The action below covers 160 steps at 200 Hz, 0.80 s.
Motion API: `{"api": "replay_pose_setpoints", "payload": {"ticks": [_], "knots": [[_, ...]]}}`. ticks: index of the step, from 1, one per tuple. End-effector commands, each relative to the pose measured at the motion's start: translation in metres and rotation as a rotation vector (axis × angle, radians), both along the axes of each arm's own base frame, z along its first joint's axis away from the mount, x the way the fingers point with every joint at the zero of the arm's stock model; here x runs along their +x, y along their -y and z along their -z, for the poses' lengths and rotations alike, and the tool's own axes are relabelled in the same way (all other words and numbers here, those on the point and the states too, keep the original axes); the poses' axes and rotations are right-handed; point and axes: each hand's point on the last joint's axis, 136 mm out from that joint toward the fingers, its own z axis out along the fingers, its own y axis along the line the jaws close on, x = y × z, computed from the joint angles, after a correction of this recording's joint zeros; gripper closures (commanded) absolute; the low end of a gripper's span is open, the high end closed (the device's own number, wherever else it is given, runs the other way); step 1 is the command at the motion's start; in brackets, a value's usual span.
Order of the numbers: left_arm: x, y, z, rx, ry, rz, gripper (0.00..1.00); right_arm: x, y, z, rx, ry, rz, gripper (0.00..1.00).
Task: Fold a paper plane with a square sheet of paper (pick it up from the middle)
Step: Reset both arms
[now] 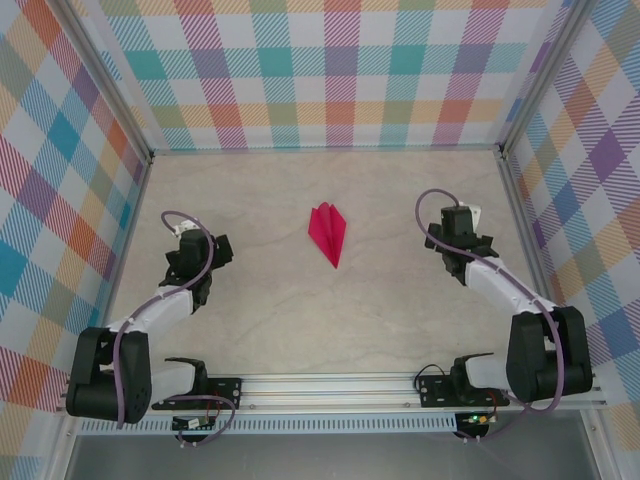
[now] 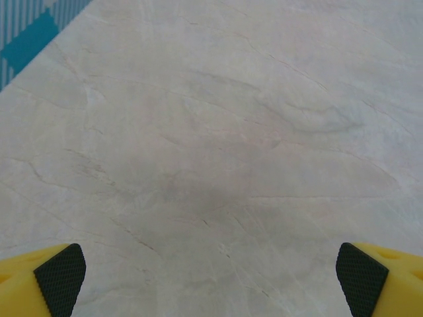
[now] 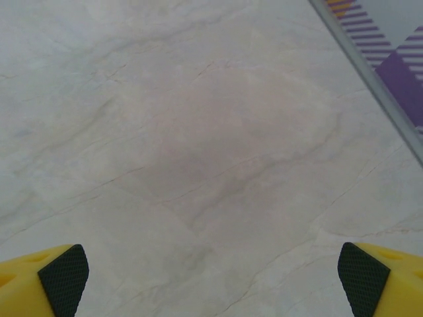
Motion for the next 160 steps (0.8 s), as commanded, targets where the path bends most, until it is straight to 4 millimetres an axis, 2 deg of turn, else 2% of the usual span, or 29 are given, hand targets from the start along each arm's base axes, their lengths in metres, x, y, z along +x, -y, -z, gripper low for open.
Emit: {"api": "replay_pose_setpoints", "payload": {"ticks": [1,25,55,90,128,160], "knots": [[0.028,0.015,-0.022,0.024,0.162,0.141,0.0,0.025,-0.006,-0.022,-0.064,0.203,-0.1,0.0],[0.037,0.027,-0.008,-0.002,0.187,0.215,0.0,0.032,-0.016,-0.008,-0.011,0.236,-0.17,0.0],[0.044,0.027,-0.001,-0.009,0.2,0.244,0.0,0.037,-0.025,0.001,0.008,0.299,-0.248,0.0],[0.05,0.032,0.021,-0.021,0.173,0.276,0.0,0.043,-0.029,0.008,0.038,0.335,-0.3,0.0],[0.051,0.031,0.023,-0.016,0.163,0.27,0.0,0.043,-0.025,0.02,0.096,0.339,-0.312,0.0],[0.051,0.035,0.023,0.009,0.153,0.277,0.0,0.043,-0.024,0.019,0.099,0.341,-0.312,0.0]]}}
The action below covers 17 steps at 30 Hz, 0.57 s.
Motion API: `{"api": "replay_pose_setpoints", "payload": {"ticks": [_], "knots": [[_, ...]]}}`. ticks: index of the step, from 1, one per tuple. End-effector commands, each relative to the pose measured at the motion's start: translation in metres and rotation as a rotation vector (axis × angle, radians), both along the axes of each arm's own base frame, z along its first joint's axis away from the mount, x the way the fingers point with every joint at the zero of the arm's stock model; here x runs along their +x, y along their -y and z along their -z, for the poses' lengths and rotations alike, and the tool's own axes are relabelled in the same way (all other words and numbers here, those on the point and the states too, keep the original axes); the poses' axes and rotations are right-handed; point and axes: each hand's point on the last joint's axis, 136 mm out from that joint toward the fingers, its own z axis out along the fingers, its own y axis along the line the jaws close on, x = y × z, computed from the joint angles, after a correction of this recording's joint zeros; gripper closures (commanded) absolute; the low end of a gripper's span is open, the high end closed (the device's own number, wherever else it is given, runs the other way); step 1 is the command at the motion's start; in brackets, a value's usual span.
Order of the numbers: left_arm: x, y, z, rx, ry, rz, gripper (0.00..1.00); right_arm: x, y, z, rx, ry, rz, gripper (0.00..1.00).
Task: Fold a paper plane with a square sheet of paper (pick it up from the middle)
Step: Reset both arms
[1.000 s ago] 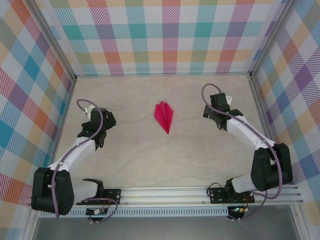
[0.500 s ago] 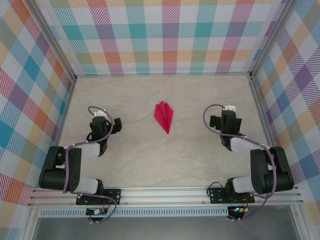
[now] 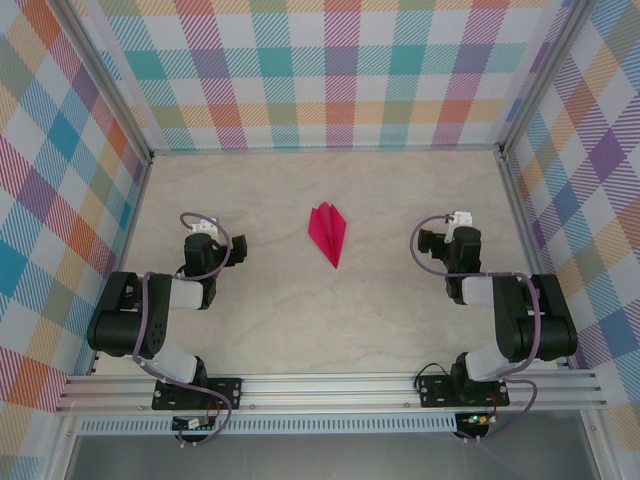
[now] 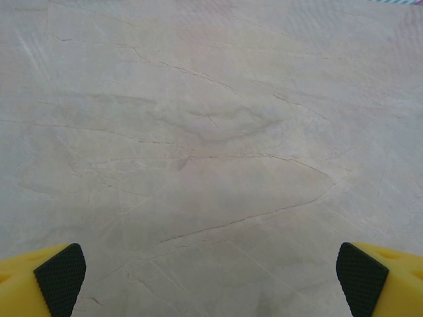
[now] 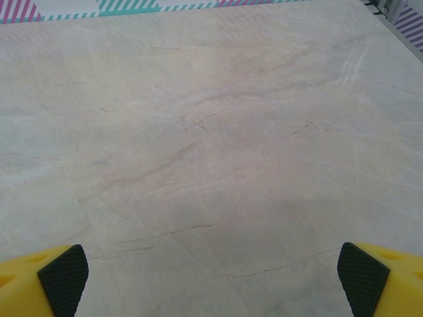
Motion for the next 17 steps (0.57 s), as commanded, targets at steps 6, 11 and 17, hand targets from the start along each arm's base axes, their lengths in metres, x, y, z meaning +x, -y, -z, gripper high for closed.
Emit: {"api": "replay_pose_setpoints", "payload": {"ticks": [6,11,17], "knots": [[0.008,0.0045,-0.0124,0.027,0.046,0.03,0.0,0.0057,-0.006,-0.0129,0.023,0.068,-0.034,0.0],[0.0083,0.0047,-0.0114,0.027,0.041,0.031,0.0,0.0056,-0.0059,-0.0127,0.023,0.067,-0.034,0.0],[0.0083,0.0048,-0.0115,0.026,0.042,0.031,0.0,0.005,-0.0075,-0.0133,0.021,0.072,-0.044,0.0]]}}
